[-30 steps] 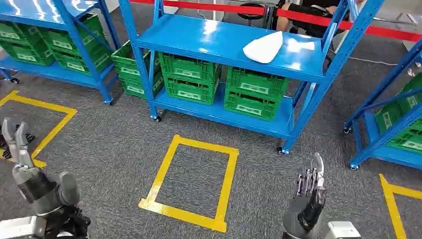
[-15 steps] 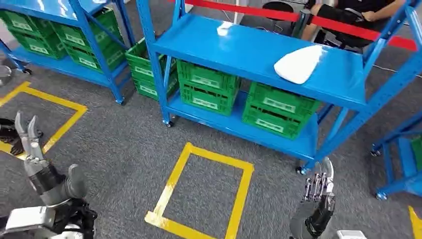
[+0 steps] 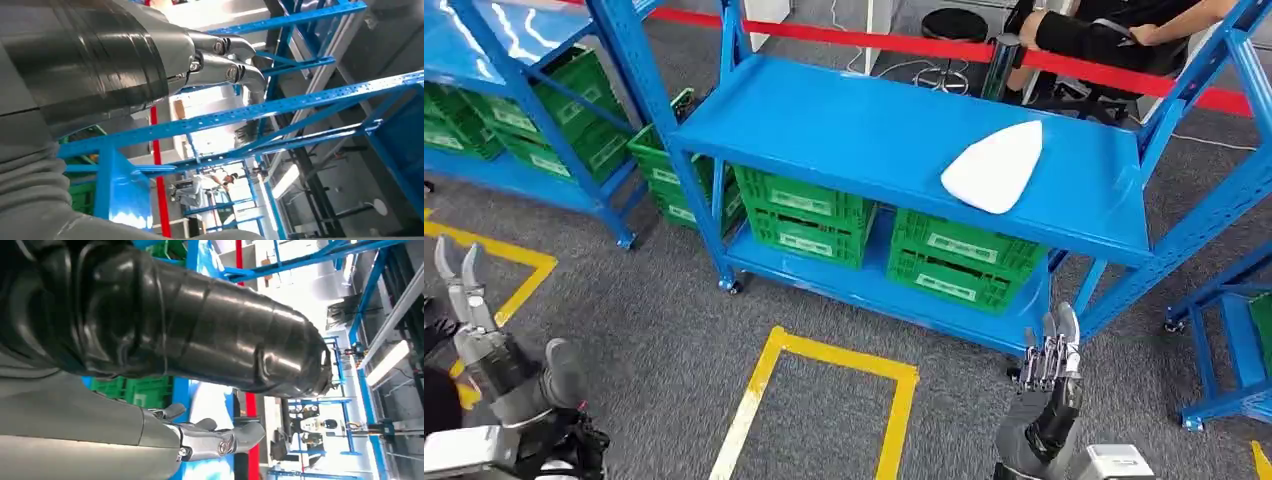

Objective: Take the parts from the cabinet and place them on the table.

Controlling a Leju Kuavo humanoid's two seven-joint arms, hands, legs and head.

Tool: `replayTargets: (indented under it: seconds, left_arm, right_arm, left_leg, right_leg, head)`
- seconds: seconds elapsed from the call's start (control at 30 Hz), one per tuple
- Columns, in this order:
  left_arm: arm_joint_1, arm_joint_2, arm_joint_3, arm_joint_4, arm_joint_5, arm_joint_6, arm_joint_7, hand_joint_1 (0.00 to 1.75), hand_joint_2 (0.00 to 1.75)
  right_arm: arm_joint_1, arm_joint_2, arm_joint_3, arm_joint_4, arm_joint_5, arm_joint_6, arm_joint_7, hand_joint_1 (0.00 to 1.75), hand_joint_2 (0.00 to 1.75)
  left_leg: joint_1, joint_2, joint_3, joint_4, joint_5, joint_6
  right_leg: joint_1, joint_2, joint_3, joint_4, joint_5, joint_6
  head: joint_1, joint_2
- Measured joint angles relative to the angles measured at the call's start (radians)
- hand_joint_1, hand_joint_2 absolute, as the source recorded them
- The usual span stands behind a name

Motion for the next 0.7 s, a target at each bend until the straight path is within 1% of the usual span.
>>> replayTargets:
  seconds: [0.03,0.07,0.1,0.13,0.17,0.2,0.23,0.27,0.3,0.33,0.37,0.4,0.43,0.47,0.5,0.53,0.57,0.6,0.63,0.67,0.7]
  left_arm:
    - [0.001,0.002,0.000,0.003,0.003,0.000,0.000,0.00,0.00]
    - [0.002,0.003,0.000,0.005,0.006,0.000,-0.001,0.00,0.00]
    - [0.005,0.003,0.002,0.005,0.007,0.000,0.000,0.00,0.00]
    - [0.002,0.003,0.001,0.005,0.006,0.000,-0.001,0.00,0.00]
    - [-0.001,0.002,0.001,0.003,0.005,0.000,-0.003,0.00,0.00]
    - [-0.002,0.002,0.002,0.001,0.005,0.000,-0.003,0.00,0.00]
    - [0.000,0.001,0.001,0.001,0.005,0.000,-0.003,0.00,0.00]
    - [0.000,0.002,0.002,0.001,0.005,0.001,-0.003,0.00,0.00]
    - [0.000,0.002,0.002,0.001,0.005,0.001,-0.003,0.00,0.00]
    - [0.000,0.002,0.002,0.001,0.005,0.003,-0.004,0.00,0.00]
    - [0.001,0.002,0.002,0.001,0.006,0.004,-0.004,0.00,0.00]
    - [0.002,0.002,0.002,0.002,0.008,0.004,-0.005,0.00,0.00]
    - [0.002,0.002,0.002,0.002,0.010,0.005,-0.005,0.00,0.00]
    - [0.002,0.002,0.002,0.002,0.012,0.007,-0.006,0.00,0.00]
    - [0.002,0.002,0.002,0.002,0.016,0.008,-0.006,0.00,0.00]
    - [0.002,0.002,0.003,0.002,0.018,0.010,-0.006,0.00,0.00]
    - [-0.001,0.002,0.004,0.002,0.019,0.010,-0.005,0.00,0.00]
    - [0.001,0.002,0.006,0.002,0.020,0.010,-0.005,0.00,0.00]
    - [0.001,0.002,0.006,0.002,0.019,0.010,-0.004,0.00,0.00]
    - [0.000,0.001,0.006,0.002,0.015,0.011,-0.004,0.00,0.00]
    - [0.000,0.002,0.007,0.001,0.012,0.012,-0.004,0.00,0.00]
  right_arm:
    - [0.000,0.000,0.000,0.004,0.000,0.000,0.000,0.00,0.00]
    - [0.002,-0.002,0.002,0.008,0.000,0.000,0.002,0.00,0.00]
    - [0.001,-0.002,0.002,0.009,-0.001,0.000,0.003,0.00,0.00]
    - [0.001,-0.002,0.002,0.009,0.000,0.000,0.004,0.00,0.00]
    - [-0.005,-0.002,0.002,0.008,0.000,0.000,0.003,0.00,0.00]
    - [-0.008,-0.002,0.002,0.003,0.000,0.000,0.003,0.00,0.00]
    - [-0.010,-0.002,0.002,0.002,0.001,0.000,0.002,0.00,0.00]
    - [-0.011,-0.002,0.002,0.002,0.002,0.000,0.001,0.00,0.00]
    - [-0.010,-0.002,0.002,0.003,0.001,0.000,0.003,0.00,0.00]
    - [-0.009,-0.002,0.002,0.003,0.001,0.000,0.003,0.00,0.00]
    - [-0.010,-0.002,0.002,0.003,0.001,0.000,0.003,0.00,0.00]
    - [-0.010,-0.002,0.002,0.005,0.001,0.000,0.003,0.00,0.00]
    - [-0.010,-0.002,0.002,0.006,0.001,0.000,0.003,0.00,0.00]
    - [-0.012,-0.002,0.002,0.007,0.001,0.000,0.003,0.00,0.00]
    - [-0.016,-0.002,0.002,0.007,0.001,0.000,0.005,0.00,0.00]
    - [-0.022,-0.002,0.003,0.010,0.001,0.000,0.007,0.00,0.00]
    - [-0.023,-0.002,0.005,0.011,0.002,0.000,0.009,0.00,0.00]
    - [-0.025,-0.003,0.007,0.012,0.003,0.000,0.010,0.00,0.00]
    - [-0.026,-0.002,0.007,0.012,0.003,0.000,0.013,0.00,0.00]
    - [-0.028,-0.002,0.011,0.012,0.003,0.000,0.014,0.00,0.00]
    - [-0.033,-0.002,0.013,0.011,0.003,0.000,0.015,0.00,0.00]
  left_leg:
    - [-0.001,0.002,-0.020,-0.070,0.187,0.008]
    - [-0.002,0.005,-0.016,-0.066,0.208,0.018]
    - [-0.003,0.004,0.005,-0.057,0.228,0.029]
    - [-0.004,0.003,0.011,-0.055,0.215,0.035]
    - [0.000,0.002,0.014,-0.062,0.212,0.038]
    - [0.011,0.004,0.027,-0.070,0.209,0.040]
    - [0.013,0.005,0.040,-0.078,0.203,0.045]
    - [0.014,0.007,0.050,-0.085,0.199,0.047]
    - [0.015,0.008,0.058,-0.091,0.194,0.047]
    - [0.017,0.008,0.065,-0.093,0.188,0.046]
    - [0.020,0.008,0.073,-0.093,0.178,0.043]
    - [0.023,0.007,0.086,-0.093,0.167,0.040]
    - [0.027,0.006,0.102,-0.093,0.155,0.035]
    - [0.030,0.004,0.118,-0.093,0.144,0.030]
    - [0.032,0.004,0.135,-0.094,0.131,0.024]
    - [0.032,0.004,0.122,-0.104,0.123,0.016]
    - [0.029,0.002,0.144,-0.100,0.120,0.010]
    - [0.033,0.001,0.141,-0.104,0.122,0.004]
    - [0.034,0.002,0.142,-0.106,0.121,-0.002]
    - [0.036,0.005,0.150,-0.114,0.120,-0.010]
    - [0.038,0.008,0.150,-0.119,0.109,-0.016]
  right_leg:
    - [0.003,0.003,0.013,0.011,-0.023,0.006]
    - [0.005,0.007,0.017,0.024,-0.041,0.011]
    - [0.005,0.007,0.007,0.030,-0.062,0.020]
    - [0.003,0.006,0.016,0.021,-0.071,0.026]
    - [0.007,0.006,0.023,0.019,-0.078,0.028]
    - [0.006,0.001,0.032,0.017,-0.087,0.032]
    - [0.004,-0.015,0.017,0.054,-0.101,0.048]
    - [-0.008,-0.022,-0.024,0.122,-0.125,0.061]
    - [-0.022,-0.026,-0.083,0.209,-0.153,0.073]
    - [-0.033,-0.028,-0.139,0.282,-0.168,0.081]
    - [-0.042,-0.031,-0.185,0.327,-0.161,0.089]
    - [-0.051,-0.033,-0.205,0.315,-0.118,0.097]
    - [-0.058,-0.034,-0.200,0.262,-0.061,0.102]
    - [-0.064,-0.034,-0.183,0.183,0.007,0.106]
    - [-0.069,-0.036,-0.161,0.089,0.079,0.109]
    - [-0.068,-0.037,-0.151,0.072,0.077,0.113]
    - [-0.054,-0.035,-0.141,0.068,0.080,0.106]
    - [-0.055,-0.037,-0.131,0.051,0.061,0.091]
    - [-0.051,-0.033,-0.133,0.054,0.058,0.086]
    - [-0.048,-0.032,-0.132,0.050,0.055,0.078]
    - [-0.053,-0.031,-0.116,0.033,0.056,0.069]
  head:
    - [-0.010,0.000]
    - [-0.007,0.000]
    - [-0.008,0.000]
    - [-0.004,0.000]
    - [-0.002,0.000]
    - [-0.010,0.000]
    - [-0.002,0.000]
    - [0.011,0.000]
    - [0.014,0.000]
    - [0.015,0.000]
    - [0.016,0.000]
    - [0.019,0.000]
    - [0.022,0.000]
    - [0.027,0.000]
    - [0.033,0.000]
    - [0.035,0.000]
    - [0.038,0.000]
    - [0.040,0.000]
    - [0.036,0.000]
    - [0.032,0.000]
    - [0.030,0.000]
